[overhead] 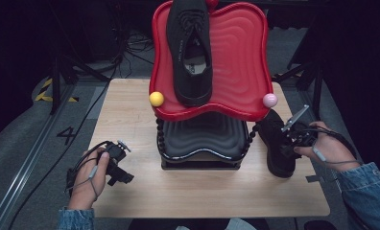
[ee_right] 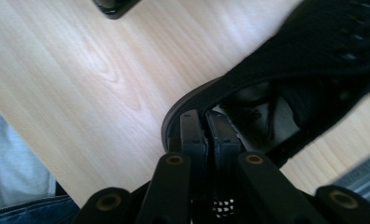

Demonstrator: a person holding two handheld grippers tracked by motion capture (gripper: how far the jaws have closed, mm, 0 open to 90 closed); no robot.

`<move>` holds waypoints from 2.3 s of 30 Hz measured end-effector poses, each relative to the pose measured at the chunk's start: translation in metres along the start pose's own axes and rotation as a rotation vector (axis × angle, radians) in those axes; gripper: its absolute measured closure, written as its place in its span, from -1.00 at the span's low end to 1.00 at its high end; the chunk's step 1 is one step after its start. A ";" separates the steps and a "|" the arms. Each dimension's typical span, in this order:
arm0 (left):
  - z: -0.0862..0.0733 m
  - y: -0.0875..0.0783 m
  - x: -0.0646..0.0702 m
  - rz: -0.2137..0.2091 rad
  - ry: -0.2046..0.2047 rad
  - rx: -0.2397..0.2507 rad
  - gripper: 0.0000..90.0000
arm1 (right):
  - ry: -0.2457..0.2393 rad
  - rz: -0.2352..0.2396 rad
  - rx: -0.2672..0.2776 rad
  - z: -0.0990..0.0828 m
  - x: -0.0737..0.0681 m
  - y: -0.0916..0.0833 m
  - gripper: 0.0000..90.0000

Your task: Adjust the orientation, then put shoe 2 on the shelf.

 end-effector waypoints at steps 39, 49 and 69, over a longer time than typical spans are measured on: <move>0.006 0.002 -0.002 -0.005 -0.001 0.010 -0.55 | -0.023 0.142 -0.078 -0.017 -0.002 0.052 0.80; 0.008 -0.002 -0.004 -0.001 -0.007 0.026 -0.56 | -0.021 0.138 -0.052 -0.009 -0.018 0.025 0.89; 0.006 -0.003 -0.006 0.001 -0.004 0.029 -0.57 | -0.058 0.092 -0.009 0.011 -0.052 -0.065 0.88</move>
Point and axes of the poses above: each handheld gripper's, and its own axes: y roughly forward along the jaws, z roughly out of its top, x roughly to its right, the point moved 9 cm from there along y, roughly forward along the jaws, and after that the axes turned 14 degrees about z, right-handed, at the moved point
